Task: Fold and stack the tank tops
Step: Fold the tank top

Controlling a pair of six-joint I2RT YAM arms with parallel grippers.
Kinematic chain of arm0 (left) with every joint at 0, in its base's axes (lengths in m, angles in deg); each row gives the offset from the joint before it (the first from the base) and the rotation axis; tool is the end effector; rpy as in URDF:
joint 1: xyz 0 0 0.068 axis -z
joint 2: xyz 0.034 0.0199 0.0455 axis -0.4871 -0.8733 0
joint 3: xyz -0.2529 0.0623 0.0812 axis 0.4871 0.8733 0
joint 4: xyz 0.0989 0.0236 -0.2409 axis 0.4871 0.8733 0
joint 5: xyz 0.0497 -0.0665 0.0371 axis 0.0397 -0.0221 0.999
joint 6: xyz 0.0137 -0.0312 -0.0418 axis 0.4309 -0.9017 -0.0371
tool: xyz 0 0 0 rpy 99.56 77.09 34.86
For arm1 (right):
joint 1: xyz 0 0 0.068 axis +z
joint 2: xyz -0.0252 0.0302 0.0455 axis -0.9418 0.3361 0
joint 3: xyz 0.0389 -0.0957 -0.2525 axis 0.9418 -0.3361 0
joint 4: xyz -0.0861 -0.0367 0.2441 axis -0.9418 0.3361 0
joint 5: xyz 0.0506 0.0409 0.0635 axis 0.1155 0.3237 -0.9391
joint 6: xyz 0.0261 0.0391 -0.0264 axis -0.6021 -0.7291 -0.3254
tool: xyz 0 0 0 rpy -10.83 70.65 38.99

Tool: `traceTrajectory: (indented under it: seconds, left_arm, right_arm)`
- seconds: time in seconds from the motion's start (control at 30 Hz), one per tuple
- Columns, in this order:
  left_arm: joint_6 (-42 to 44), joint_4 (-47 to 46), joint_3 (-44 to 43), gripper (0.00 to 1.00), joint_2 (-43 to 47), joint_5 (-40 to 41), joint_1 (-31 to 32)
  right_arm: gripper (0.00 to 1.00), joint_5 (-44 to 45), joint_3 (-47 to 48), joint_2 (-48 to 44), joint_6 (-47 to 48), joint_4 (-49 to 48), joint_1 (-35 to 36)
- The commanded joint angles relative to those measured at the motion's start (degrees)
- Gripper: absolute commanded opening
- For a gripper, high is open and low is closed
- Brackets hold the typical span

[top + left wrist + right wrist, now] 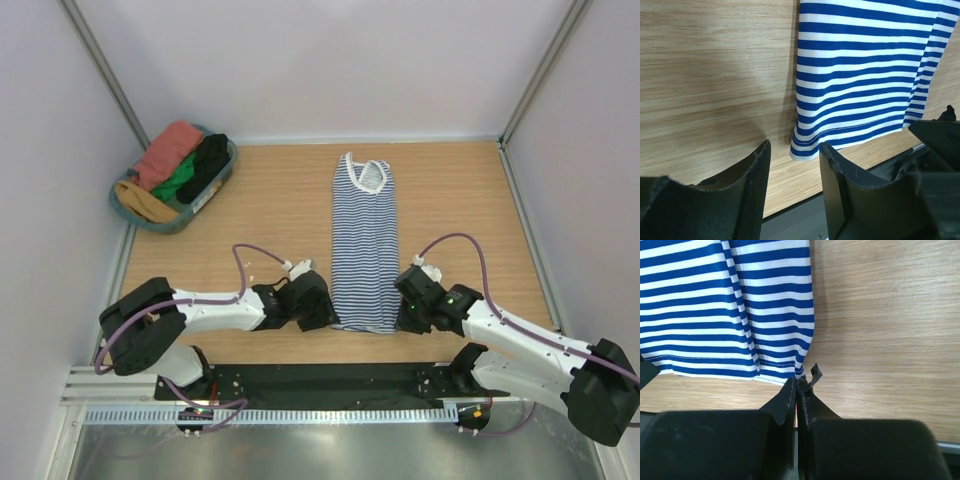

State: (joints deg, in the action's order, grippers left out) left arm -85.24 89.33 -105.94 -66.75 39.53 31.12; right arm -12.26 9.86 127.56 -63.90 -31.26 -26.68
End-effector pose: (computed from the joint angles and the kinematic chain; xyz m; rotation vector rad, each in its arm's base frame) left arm 0.1372 -0.2349 0.1498 -0.2860 2.6849 -0.7878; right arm 0.1159 0.1051 0.1711 0.2673 2.7526 0.3298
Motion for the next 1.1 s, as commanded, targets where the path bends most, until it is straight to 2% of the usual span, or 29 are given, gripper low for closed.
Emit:
traceTrajectory:
  seconds: [0.0,0.1,0.27,0.47,0.73,0.9,1.07]
  left_arm:
    - [-0.80,-0.42,-0.54,0.45,-1.38,-0.47,0.64]
    - [-0.98,-2.00,-1.15,0.39,-3.75,-0.74,1.08]
    - [-0.72,-3.41,-0.98,0.00,-4.99,-0.91,1.08]
    - [0.69,-0.08,-3.26,0.00,-2.62,0.32,0.64]
    - [3.76,5.99,-10.64,0.00,-1.47,0.14,-2.26]
    - [7.45,10.47,-16.51,0.00,-0.77,-0.99,-7.26]
    - [11.06,15.31,-23.73,0.00,-3.49,-2.67,-12.71]
  right_arm:
    - [0.02,2.61,2.42,-0.38,-1.26,1.14,0.61]
    - [0.02,2.97,2.33,-0.73,-1.44,1.58,0.70]
    - [0.01,3.84,3.73,-0.21,-0.56,3.69,0.88]
    - [0.01,6.22,7.42,-0.65,0.67,5.98,0.88]
    - [0.01,12.10,18.93,6.99,4.45,10.10,0.88]
    - [0.02,16.06,27.28,10.95,7.35,10.29,-0.08]
    - [0.02,15.10,36.16,18.93,12.18,9.94,-5.53]
